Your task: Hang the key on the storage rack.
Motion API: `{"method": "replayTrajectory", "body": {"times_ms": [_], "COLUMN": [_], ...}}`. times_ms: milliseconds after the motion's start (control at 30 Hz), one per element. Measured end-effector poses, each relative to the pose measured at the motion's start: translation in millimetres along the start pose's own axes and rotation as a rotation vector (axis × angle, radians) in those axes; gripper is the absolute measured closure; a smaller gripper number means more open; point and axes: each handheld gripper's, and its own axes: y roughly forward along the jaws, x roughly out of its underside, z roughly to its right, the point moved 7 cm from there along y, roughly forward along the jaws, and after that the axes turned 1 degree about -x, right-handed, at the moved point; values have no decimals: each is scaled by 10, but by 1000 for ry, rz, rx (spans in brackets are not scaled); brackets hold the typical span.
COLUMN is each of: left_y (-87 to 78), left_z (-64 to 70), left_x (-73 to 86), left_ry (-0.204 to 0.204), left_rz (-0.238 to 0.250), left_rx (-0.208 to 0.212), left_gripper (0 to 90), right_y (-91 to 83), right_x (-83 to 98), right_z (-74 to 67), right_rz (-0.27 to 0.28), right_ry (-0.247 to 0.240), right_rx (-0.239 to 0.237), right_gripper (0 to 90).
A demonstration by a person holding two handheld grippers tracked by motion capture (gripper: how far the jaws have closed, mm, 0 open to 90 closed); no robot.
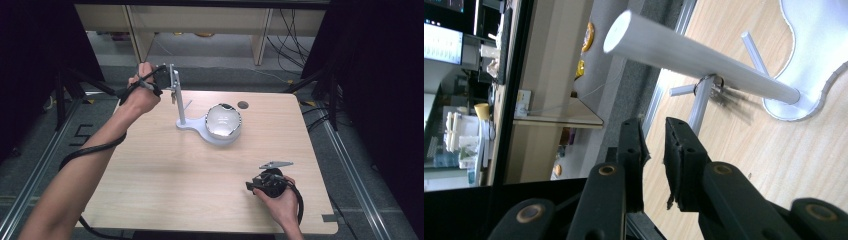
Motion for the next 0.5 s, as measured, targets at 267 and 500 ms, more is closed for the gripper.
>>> {"method": "replayTrajectory", "body": {"times_ms": [267,500], "left_y": [-79,-162], "left_z": [-1,89], "left_x": [146,369], "left_ry": [-56,-172], "left_rz": [14,59], "left_rx": [-3,10], "left_gripper": [733,636], "right_y": [-12,-5], "right_x": [-4,-26], "right_z": [-12,32], "right_rz": [-3,28], "right_ry": [1,-21], "right_rx": [-19,9], "right_gripper": [640,634]}}
